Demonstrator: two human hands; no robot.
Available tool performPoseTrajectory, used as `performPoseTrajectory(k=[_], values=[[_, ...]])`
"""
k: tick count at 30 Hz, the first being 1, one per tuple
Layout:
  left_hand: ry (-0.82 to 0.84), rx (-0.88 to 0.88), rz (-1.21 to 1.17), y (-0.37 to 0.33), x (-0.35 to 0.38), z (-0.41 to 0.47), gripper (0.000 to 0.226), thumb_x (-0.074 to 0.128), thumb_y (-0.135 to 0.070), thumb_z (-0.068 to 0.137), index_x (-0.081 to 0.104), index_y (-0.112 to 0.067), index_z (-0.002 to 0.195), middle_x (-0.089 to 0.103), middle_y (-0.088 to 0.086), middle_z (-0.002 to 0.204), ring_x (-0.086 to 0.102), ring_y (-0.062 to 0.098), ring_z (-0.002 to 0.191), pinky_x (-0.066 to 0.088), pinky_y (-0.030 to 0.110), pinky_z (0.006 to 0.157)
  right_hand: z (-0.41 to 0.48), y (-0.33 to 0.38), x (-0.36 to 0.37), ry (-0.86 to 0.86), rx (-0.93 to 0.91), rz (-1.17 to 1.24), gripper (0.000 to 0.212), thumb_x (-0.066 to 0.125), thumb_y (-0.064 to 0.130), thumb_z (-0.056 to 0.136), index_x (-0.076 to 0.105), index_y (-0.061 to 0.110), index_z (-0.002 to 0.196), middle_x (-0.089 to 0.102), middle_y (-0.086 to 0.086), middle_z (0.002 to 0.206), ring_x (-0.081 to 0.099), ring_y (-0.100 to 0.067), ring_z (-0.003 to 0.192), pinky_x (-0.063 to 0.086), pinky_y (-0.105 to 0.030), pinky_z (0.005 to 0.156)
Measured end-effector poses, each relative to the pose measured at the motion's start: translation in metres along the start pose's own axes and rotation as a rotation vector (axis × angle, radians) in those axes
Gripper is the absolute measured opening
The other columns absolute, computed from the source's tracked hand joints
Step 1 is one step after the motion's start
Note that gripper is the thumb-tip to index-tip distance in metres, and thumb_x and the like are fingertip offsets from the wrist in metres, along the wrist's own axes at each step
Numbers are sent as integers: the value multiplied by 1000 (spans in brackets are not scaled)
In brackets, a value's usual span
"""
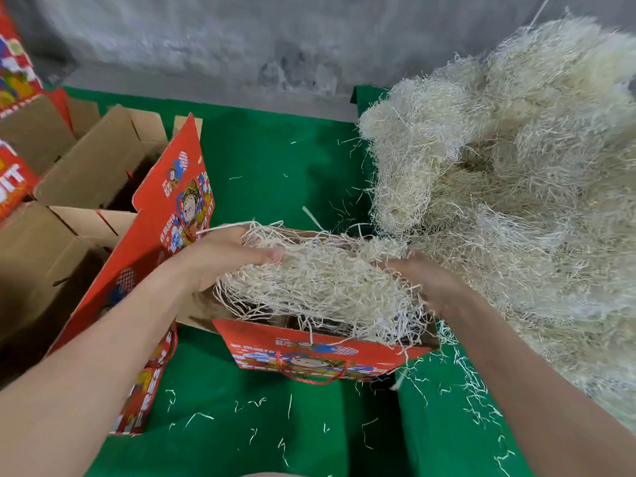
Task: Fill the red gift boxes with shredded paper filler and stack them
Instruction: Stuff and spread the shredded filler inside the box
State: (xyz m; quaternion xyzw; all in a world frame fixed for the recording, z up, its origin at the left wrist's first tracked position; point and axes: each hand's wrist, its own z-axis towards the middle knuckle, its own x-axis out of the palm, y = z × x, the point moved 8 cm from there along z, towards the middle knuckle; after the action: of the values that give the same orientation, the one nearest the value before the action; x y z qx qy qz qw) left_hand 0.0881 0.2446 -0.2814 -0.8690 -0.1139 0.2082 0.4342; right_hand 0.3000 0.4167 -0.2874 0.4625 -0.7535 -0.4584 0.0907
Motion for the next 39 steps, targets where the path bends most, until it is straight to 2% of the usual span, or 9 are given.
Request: performPoseTrajectory(k=[6,13,18,22,25,29,33,36,39], values=[[340,-50,245,-18,64,-7,106,60,-72,60,19,-26,147,19,-7,153,20,18,140,18,35,109,-5,27,38,145,-55,-2,84,68,47,71,30,12,137,35,6,131,27,-28,136,24,-43,109],[39,-61,-110,-1,36,13,10,70,-11,77,63,-17,82,52,-10,106,36,22,130,30,23,86,-2,11,18,107,-40,96,118,80,31,53,9,20,148,34,6,137,30,-28,134,25,-44,107],[13,-92,-87,17,15,13,79,70,-13,76,30,-10,143,43,2,141,34,21,134,21,38,111,-1,-2,-14,-47,25,219,114,77,30,58,7,14,148,37,-16,142,53,-25,102,47,-35,84],[259,-111,49,-4,50,-5,72,84,-43,53,55,-24,116,49,-15,124,45,-2,112,24,17,93,-3,1,14,36,36,237,99,75,40,69,17,17,145,35,2,131,35,-27,130,37,-29,94],[298,-139,143,-7,71,-1,116,90,-54,25,53,-17,128,41,1,144,31,21,136,17,46,115,-13,13,44,287,15,384,42,70,30,75,55,12,110,60,-13,117,57,-24,112,48,-42,95],[108,-156,54,-5,58,8,20,79,-19,68,66,-14,83,51,2,117,40,17,113,26,38,107,-21,19,41,404,-89,426,32,69,5,71,55,10,99,67,-1,69,59,-6,47,47,-18,44],[10,-128,-1,0,43,11,18,67,-9,79,57,-16,66,45,3,106,37,16,104,33,33,92,-16,6,23,252,-79,313,29,57,-11,78,55,13,95,67,-3,73,51,-1,42,37,-12,36],[-77,-118,-57,6,26,14,12,65,-7,81,59,-13,72,47,5,107,41,16,98,33,26,71,-14,-4,5,199,-22,279,24,50,-12,78,58,8,90,55,-3,72,48,-5,48,40,-17,43],[-147,-144,-69,10,17,11,19,65,-8,81,62,-7,100,47,14,131,42,25,119,31,31,87,-10,-11,-15,36,1,130,21,54,-6,77,60,9,91,55,-4,93,47,-12,79,39,-33,80]])
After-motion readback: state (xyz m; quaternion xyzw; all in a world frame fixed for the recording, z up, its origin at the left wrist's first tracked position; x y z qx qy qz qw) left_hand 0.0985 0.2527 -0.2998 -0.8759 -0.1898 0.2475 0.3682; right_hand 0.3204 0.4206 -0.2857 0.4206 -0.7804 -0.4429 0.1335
